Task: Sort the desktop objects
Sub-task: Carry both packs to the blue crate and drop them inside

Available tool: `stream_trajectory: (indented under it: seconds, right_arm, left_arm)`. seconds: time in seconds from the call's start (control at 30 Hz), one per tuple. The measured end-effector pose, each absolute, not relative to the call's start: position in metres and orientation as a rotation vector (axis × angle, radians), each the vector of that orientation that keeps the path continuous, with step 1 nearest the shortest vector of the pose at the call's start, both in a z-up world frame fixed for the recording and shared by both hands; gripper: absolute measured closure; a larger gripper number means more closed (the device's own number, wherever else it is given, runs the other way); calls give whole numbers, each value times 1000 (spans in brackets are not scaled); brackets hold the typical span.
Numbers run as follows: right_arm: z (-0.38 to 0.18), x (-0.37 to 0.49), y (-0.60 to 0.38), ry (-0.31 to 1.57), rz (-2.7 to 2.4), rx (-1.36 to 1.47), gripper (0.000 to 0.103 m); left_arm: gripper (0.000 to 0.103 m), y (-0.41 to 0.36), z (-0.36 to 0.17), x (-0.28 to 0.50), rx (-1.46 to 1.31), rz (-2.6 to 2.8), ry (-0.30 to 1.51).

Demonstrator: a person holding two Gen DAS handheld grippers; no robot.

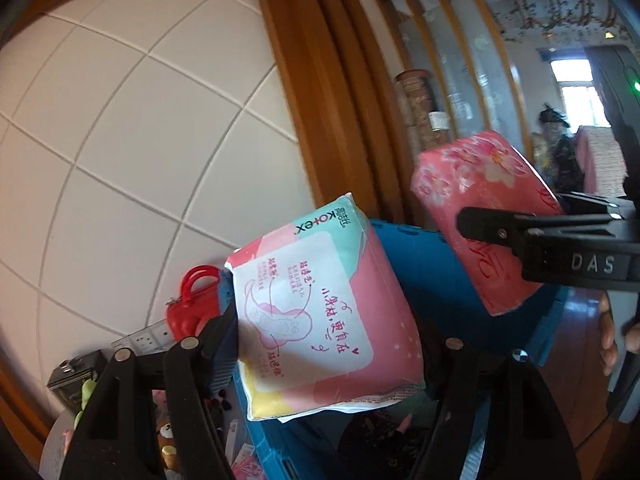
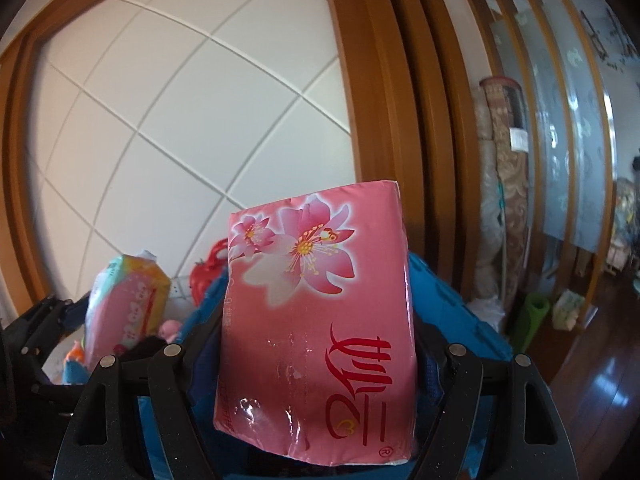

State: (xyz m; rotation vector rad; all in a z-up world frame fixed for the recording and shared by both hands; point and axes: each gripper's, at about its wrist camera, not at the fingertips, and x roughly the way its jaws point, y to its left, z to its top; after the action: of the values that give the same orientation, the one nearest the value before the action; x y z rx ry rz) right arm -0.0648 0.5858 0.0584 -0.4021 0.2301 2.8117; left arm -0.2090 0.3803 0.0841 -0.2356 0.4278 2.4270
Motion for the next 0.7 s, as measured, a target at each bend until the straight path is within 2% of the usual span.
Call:
stream_trajectory:
  seconds: [0.07,0.13,0.17,0.2,0.23,0.27,0.7]
  right_arm:
    - [54,-74,597,232,2797,-416,23]
    - [51,-85,609,243,2780,-445,19]
    - [50,-89,615,261,2773,-450,15]
    - [49,-91,621,273,2767,-450,11]
    - [48,-91,624,278,2764,-438,4]
    - [49,-89,626,273,2756,-417,2]
    - [54,-69,616,369,2809,-373,0]
  left_arm:
    - [24,394,89,-213,-255,2486,443]
    - [6,406,92,-217,-252,2544,458]
    - [4,411,95,-218,-245,2575,467]
    - [3,414,98,-218,-235,2592,467]
    - [3,416,100,-217,-228,2593,460]
    - [3,417,103,-216,-224,2590,450]
    - [1,406,110,-208,-241,2629,402]
